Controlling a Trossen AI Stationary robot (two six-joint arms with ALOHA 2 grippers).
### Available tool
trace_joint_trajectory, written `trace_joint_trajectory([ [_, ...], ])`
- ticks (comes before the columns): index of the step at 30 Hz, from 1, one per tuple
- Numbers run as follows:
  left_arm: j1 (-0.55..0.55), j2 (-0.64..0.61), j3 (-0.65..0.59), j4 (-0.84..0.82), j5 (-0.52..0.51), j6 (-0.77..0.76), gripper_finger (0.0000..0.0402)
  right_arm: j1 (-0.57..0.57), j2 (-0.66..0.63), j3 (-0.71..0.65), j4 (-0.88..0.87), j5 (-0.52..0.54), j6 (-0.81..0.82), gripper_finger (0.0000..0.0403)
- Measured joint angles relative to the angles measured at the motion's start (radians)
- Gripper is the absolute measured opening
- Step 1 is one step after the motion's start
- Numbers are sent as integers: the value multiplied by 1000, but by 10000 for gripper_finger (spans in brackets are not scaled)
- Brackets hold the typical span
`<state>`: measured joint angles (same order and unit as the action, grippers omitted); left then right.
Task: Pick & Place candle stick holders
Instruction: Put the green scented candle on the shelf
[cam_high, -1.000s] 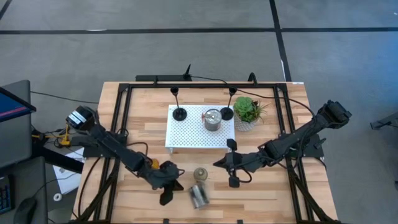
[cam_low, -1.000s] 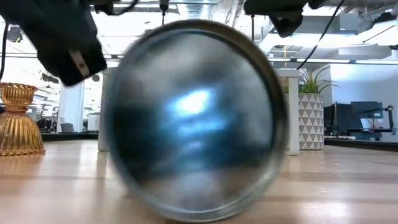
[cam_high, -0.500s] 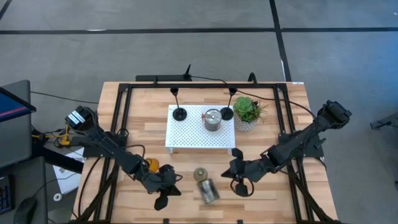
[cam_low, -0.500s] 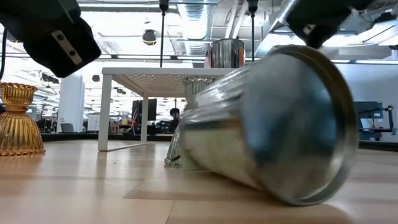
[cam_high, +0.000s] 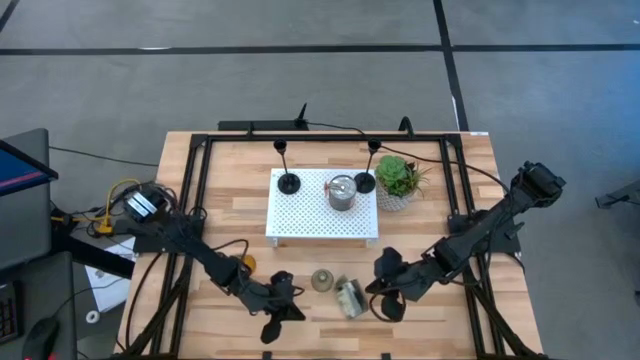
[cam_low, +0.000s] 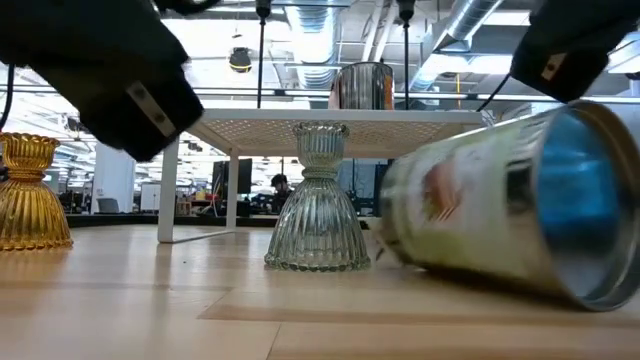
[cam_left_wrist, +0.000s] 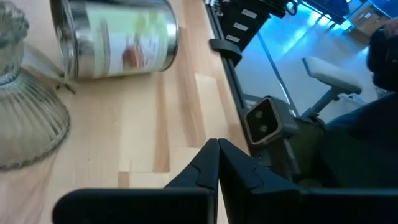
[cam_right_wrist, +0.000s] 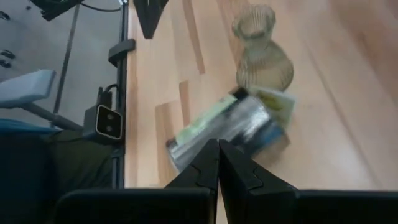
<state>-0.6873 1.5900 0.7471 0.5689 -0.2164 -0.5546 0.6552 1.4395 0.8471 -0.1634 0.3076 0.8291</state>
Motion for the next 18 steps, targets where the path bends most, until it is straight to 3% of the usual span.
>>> trace_joint_trajectory([
  [11, 41, 82, 0, 130, 1, -2, 5, -9, 99, 0, -271, -76, 341, 0],
  [18, 41, 82, 0, 140, 19, -2, 4, -23, 228, -1, -100, -104, 279, 0],
])
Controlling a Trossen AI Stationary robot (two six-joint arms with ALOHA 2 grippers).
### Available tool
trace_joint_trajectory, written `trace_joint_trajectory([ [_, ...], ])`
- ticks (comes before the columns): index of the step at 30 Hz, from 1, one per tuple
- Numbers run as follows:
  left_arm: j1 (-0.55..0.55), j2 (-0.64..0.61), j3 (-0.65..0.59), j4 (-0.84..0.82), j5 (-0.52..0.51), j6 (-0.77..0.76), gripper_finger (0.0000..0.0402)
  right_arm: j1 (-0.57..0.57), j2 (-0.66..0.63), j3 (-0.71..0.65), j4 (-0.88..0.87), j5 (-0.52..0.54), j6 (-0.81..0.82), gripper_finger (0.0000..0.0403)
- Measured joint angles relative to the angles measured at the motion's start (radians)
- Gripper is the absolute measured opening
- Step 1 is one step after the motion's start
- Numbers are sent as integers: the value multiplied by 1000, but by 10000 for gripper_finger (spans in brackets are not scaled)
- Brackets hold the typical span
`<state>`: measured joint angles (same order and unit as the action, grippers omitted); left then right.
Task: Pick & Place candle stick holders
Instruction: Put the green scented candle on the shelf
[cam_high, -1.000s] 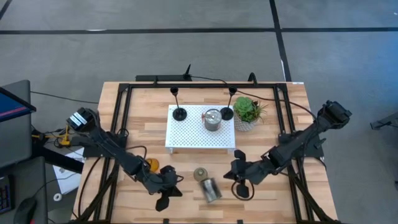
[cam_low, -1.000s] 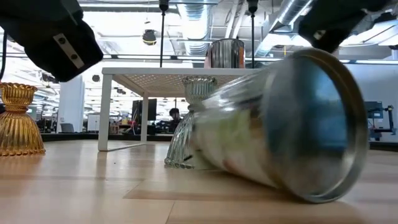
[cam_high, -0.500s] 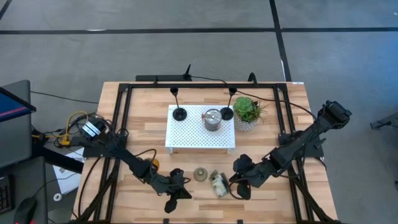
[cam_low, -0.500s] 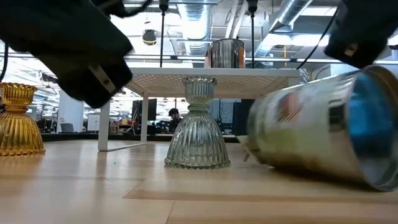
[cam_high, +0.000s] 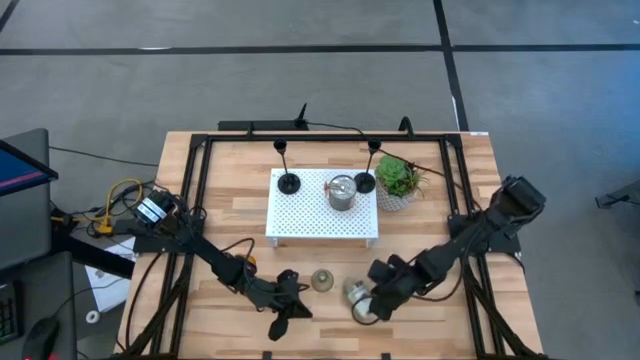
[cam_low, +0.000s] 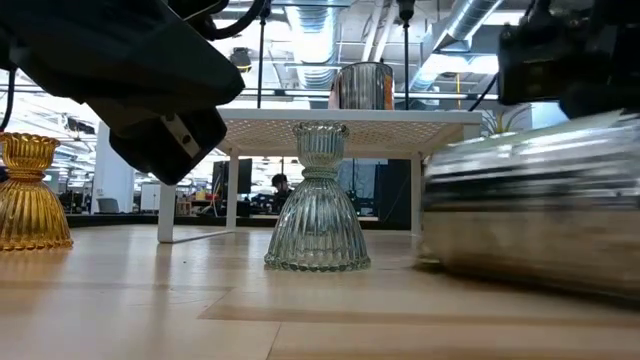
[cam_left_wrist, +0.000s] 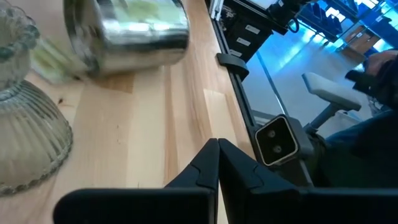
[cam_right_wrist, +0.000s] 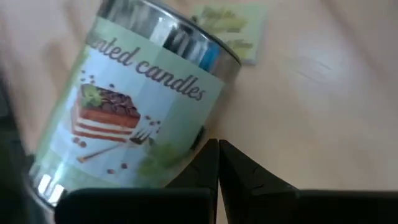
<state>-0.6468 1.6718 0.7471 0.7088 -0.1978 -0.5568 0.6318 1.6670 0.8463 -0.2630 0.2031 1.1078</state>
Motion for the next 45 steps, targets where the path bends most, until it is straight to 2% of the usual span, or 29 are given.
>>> trace_joint_trajectory([
  [5, 0, 0, 0, 7, 0, 0, 6, -20, 55, 1, 156, -1, -67, 0],
  [15, 0, 0, 0, 11, 14, 0, 6, -66, 52, 1, 279, -29, -173, 0],
  [19, 0, 0, 0, 11, 28, -1, 5, -74, 22, 3, 237, -51, -173, 0],
  [22, 0, 0, 0, 18, 76, -1, 4, -55, -34, 20, 143, -78, -168, 0],
  [25, 0, 0, 0, 22, 80, -1, 6, -24, -104, 46, 47, -105, -134, 0],
  [29, 1, -1, 0, 26, 79, -1, 5, 33, -163, 51, 50, -109, -104, 0],
  [32, 0, -1, 0, 28, 80, -1, 4, 77, -153, 51, 123, -109, -76, 0],
  [36, 0, -1, 0, 33, 77, 0, 6, 118, -58, 51, 292, -110, -62, 0],
  [40, 5, -1, 0, 33, 71, 1, 5, 121, 63, 51, 512, -143, -55, 0],
  [45, 7, -1, 0, 33, 68, 2, 5, 100, 173, 50, 671, -222, -32, 0],
])
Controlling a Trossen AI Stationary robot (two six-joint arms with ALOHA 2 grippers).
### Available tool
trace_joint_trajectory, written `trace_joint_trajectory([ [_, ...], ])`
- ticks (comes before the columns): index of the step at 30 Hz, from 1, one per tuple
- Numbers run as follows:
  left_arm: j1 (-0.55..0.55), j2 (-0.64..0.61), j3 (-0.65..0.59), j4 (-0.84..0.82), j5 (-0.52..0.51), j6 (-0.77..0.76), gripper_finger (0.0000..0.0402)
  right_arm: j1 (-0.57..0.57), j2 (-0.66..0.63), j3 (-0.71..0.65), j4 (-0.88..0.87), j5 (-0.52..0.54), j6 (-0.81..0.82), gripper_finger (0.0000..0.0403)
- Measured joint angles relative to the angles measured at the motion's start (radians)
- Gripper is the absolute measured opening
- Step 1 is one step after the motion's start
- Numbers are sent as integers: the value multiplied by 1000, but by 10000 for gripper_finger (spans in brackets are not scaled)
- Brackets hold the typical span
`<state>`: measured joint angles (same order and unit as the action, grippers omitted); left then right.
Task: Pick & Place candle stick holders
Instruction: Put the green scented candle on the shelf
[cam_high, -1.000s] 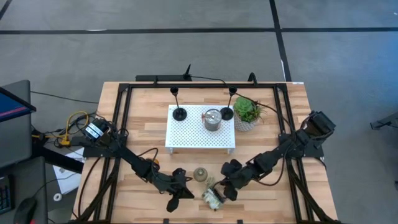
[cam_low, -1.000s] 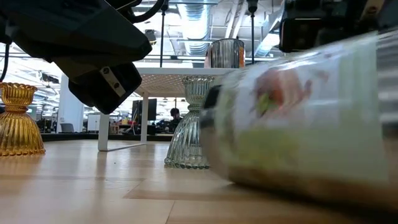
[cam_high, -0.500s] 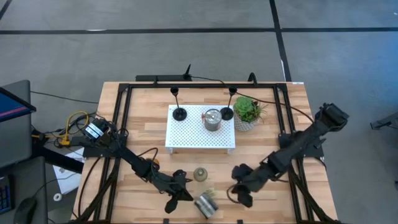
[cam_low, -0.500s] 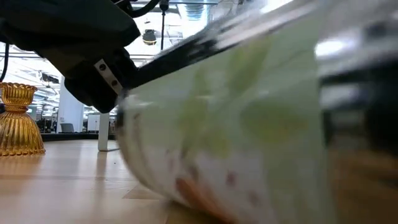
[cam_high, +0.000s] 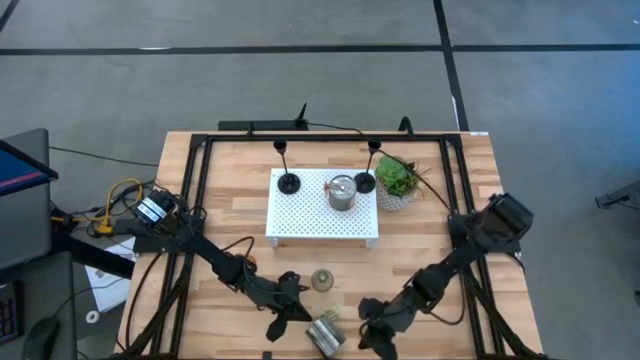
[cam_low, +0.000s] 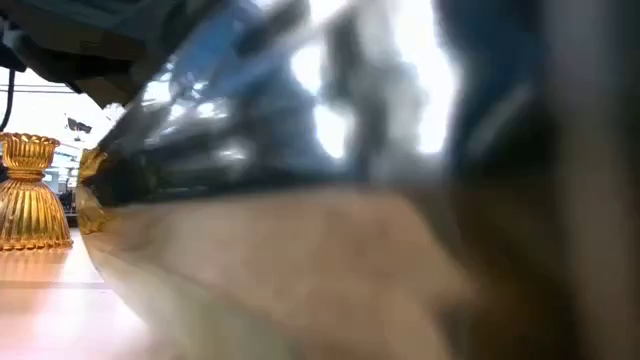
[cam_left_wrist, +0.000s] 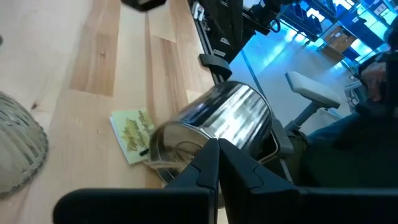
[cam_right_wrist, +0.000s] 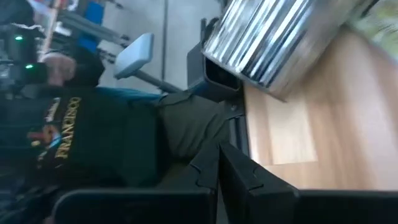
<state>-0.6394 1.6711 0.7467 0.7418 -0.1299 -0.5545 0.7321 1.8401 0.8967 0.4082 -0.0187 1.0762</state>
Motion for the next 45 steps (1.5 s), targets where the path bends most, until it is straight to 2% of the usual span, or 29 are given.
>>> trace_joint_trajectory([
  [11, 2, 0, 0, -4, 4, -2, 4, -91, 146, 121, 52, -182, -39, 0],
  [16, 2, 0, -8, -9, 5, -3, 6, -109, 175, 135, 48, -225, -48, 0],
  [31, 0, 0, -16, -11, 15, -11, 5, -189, 176, 133, -17, -218, -98, 0],
  [36, -4, -1, -16, -35, 21, -12, 4, -205, 177, 132, -19, -166, -124, 0],
  [40, -4, -1, -16, -83, 35, -84, 5, -215, 178, 132, -18, -136, -144, 0],
  [45, -12, -1, -16, -92, 100, -145, 3, -228, 176, 136, -2, -111, -145, 0],
])
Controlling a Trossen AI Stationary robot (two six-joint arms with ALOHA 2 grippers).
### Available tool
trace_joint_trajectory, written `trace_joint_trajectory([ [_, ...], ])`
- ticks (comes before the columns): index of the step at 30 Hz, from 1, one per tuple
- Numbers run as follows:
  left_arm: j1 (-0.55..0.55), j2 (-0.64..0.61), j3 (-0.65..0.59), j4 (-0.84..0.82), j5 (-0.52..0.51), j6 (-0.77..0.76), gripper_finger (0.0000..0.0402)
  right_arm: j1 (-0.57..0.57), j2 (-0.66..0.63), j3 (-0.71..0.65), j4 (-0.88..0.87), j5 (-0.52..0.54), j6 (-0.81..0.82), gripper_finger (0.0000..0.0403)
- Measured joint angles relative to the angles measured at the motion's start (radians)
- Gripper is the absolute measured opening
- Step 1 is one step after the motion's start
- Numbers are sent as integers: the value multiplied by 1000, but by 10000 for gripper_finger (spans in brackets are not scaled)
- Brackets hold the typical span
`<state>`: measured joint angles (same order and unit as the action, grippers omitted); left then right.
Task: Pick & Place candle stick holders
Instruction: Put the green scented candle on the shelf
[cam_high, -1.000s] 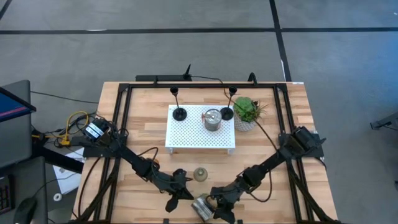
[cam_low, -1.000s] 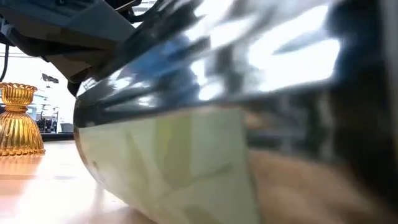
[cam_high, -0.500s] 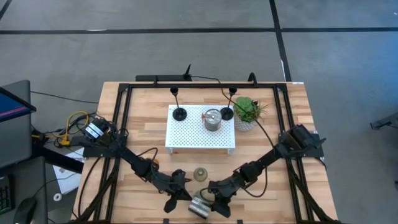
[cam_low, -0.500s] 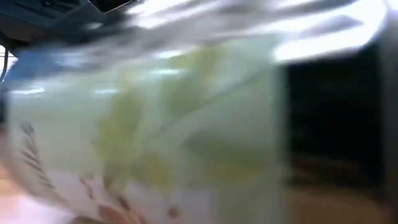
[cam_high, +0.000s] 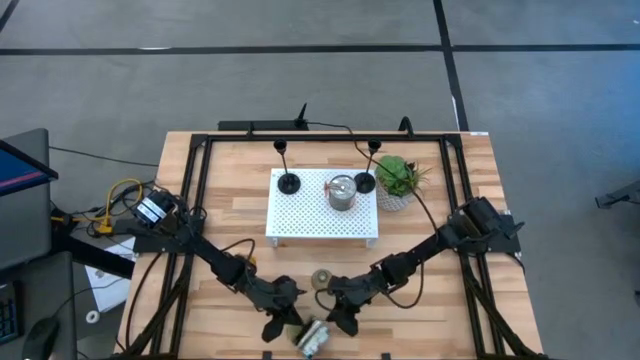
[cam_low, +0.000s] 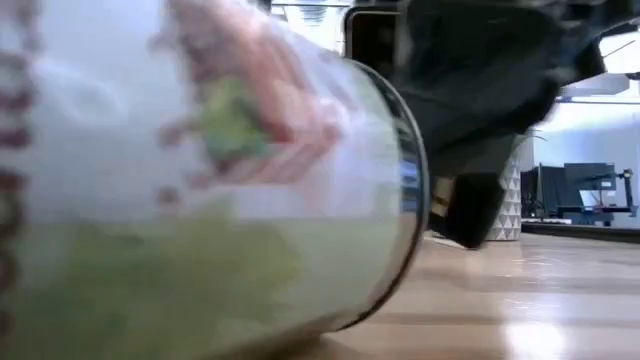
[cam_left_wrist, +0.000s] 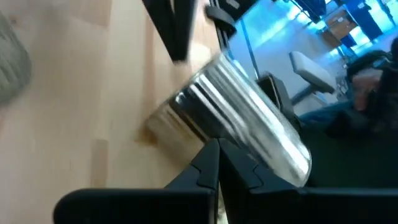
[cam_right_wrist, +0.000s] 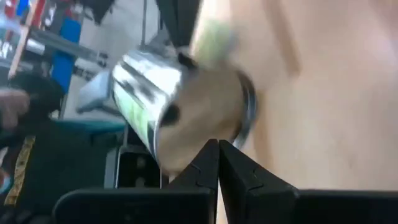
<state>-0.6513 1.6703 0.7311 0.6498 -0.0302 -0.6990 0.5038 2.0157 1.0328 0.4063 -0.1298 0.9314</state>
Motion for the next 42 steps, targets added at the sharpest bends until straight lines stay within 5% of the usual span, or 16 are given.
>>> trace_joint_trajectory([
  [4, -12, -46, 0, -74, 5, -8, 3, 0, 1, -1, -1, -19, -12, 0],
  [9, -30, -220, 0, -348, -155, 12, 3, -14, 1, -1, -2, -19, -32, 0],
  [15, -140, -339, 2, -325, -180, 13, 3, -11, 1, -1, -3, -26, -52, 0],
  [22, -235, -192, 1, -193, -291, -41, 2, -27, 1, -1, -2, -26, -70, 0],
  [26, -236, -82, 26, -40, -228, -40, 2, -30, 1, -1, -1, -26, -69, 0],
  [42, -192, 100, 167, -34, -141, -126, 2, -36, 1, 38, 0, -22, -94, 0],
])
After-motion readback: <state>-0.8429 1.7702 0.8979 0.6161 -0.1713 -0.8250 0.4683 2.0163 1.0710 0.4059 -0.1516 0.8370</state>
